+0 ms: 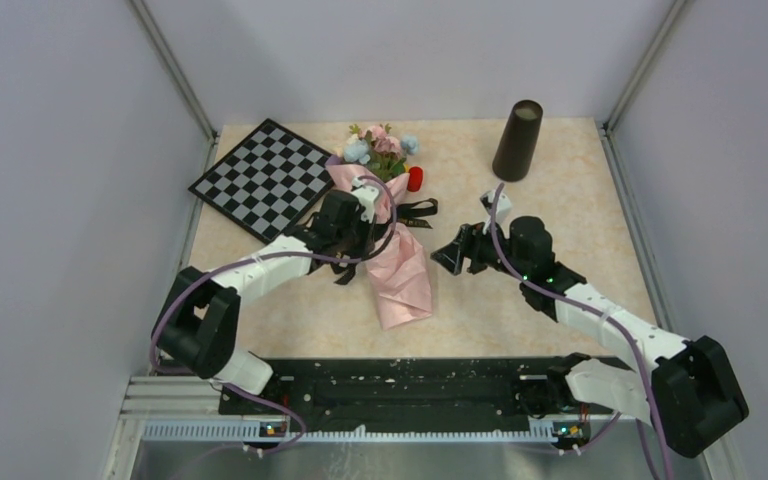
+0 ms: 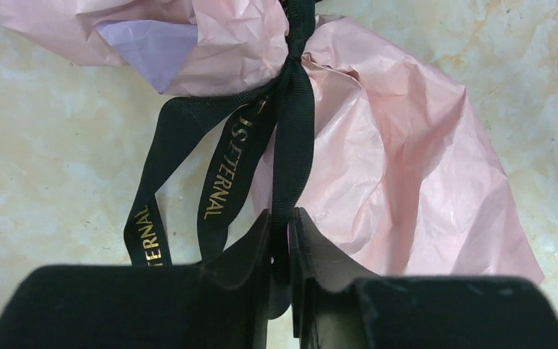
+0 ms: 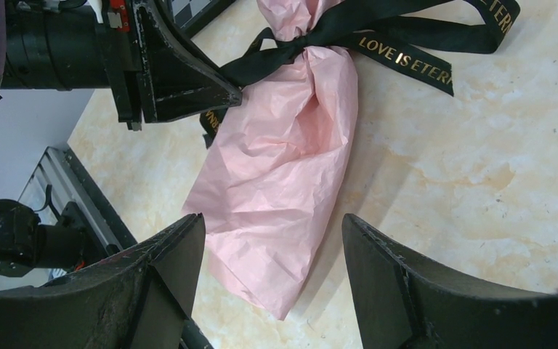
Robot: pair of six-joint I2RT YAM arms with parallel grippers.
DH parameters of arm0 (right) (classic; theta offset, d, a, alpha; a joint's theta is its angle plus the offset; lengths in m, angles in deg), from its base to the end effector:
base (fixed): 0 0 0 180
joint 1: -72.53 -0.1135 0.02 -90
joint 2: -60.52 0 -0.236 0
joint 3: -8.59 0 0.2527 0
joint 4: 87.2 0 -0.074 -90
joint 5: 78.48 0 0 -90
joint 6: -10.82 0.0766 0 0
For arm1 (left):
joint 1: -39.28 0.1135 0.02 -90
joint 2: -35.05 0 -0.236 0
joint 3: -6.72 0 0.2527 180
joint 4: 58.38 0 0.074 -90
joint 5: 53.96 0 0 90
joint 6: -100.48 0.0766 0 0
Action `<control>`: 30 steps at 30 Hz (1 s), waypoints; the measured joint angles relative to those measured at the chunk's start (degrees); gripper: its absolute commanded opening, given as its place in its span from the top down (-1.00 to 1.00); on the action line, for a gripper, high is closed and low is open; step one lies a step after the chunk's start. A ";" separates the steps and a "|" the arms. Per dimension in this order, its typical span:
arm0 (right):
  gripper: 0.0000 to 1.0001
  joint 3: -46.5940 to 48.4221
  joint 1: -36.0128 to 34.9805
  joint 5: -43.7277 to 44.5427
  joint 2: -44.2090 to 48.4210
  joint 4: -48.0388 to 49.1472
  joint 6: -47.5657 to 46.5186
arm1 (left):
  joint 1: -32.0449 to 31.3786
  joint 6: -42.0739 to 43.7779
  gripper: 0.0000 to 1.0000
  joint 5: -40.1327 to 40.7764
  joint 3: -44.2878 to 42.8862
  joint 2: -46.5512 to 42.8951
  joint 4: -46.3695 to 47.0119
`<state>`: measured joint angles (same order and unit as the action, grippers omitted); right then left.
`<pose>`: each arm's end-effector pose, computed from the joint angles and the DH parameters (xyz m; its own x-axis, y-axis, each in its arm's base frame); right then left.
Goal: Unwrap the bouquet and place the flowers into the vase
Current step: Untie the ribbon from the wrapping paper.
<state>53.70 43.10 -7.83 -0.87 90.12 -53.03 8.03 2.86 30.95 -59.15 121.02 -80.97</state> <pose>0.2383 0.1636 0.2023 -0.5786 0.1510 -0.8015 -0.5364 0.6698 0.5134 0.2967 -0.1880 0.1602 -0.6505 0.2402 -0.7206 0.4906 0.8571 -0.1571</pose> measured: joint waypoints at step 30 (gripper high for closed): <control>-0.17 2.51 -11.76 4.07 -16.59 3.19 2.03 | 8.79 -4.13 1.00 -3.67 -11.10 -1.33 -22.29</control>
<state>56.21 31.34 -3.77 -17.46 93.31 -51.00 16.82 -1.27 27.28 -70.25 119.69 -103.27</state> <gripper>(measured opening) 0.599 0.010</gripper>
